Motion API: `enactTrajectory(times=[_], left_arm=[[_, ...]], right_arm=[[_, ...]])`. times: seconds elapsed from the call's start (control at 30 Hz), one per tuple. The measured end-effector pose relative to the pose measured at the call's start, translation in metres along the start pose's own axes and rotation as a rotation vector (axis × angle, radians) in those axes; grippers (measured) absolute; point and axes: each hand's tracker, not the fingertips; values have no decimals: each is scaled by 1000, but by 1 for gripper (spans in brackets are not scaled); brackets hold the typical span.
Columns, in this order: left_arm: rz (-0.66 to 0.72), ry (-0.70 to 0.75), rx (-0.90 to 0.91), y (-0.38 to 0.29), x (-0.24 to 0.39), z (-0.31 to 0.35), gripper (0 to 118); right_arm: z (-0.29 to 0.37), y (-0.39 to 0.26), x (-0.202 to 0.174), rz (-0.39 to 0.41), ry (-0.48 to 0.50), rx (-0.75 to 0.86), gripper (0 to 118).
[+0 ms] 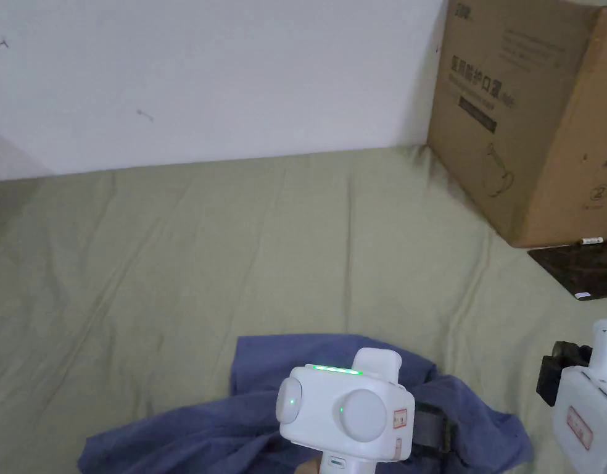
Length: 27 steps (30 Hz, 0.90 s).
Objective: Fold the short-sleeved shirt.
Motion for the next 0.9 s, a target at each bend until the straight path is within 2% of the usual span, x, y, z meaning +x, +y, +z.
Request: enactTrajectory(times=[0.03, 0.1, 0.13, 0.2, 0.33, 0.43, 0.57, 0.67, 0.7, 0.73, 0.77, 0.8, 0.83, 0.9], left_arm=[[38, 13, 27, -4, -9, 13, 81], [100, 37, 79, -15, -31, 37, 28], [134, 73, 97, -22, -43, 47, 8], [194, 165, 112, -41, -65, 62, 0], [286, 270, 103, -85, -108, 87, 0], [380, 287, 95, -104, -136, 98, 0], [430, 322, 129, -107, -163, 115, 0], [485, 363, 152, -90, -195, 132, 5], [505, 375, 168, -83, -208, 137, 19], [524, 397, 171, -76, -223, 142, 42], [536, 399, 168, -68, -242, 142, 71], [564, 422, 163, -62, -257, 143, 82], [579, 452, 136, -55, -273, 140, 87], [593, 480, 65, -48, -302, 128, 87]], right_arm=[[1, -1, -5, 7, 13, -1, 0], [0, -5, -12, 32, 41, -12, 0], [0, -7, -18, 49, 56, -14, 0], [12, -10, -41, 81, 83, -20, 0], [15, -20, -69, 123, 135, -43, 0], [13, -26, -88, 143, 161, -62, 0], [4, -30, -101, 174, 194, -77, 0], [-2, -31, -109, 198, 211, -85, 0], [-4, -31, -111, 204, 212, -88, 0], [-5, -30, -113, 211, 212, -89, 0], [-7, -30, -115, 217, 214, -92, 0], [-9, -31, -116, 221, 213, -97, 0], [-11, -32, -117, 223, 212, -103, 0], [-14, -34, -119, 226, 209, -119, 0]])
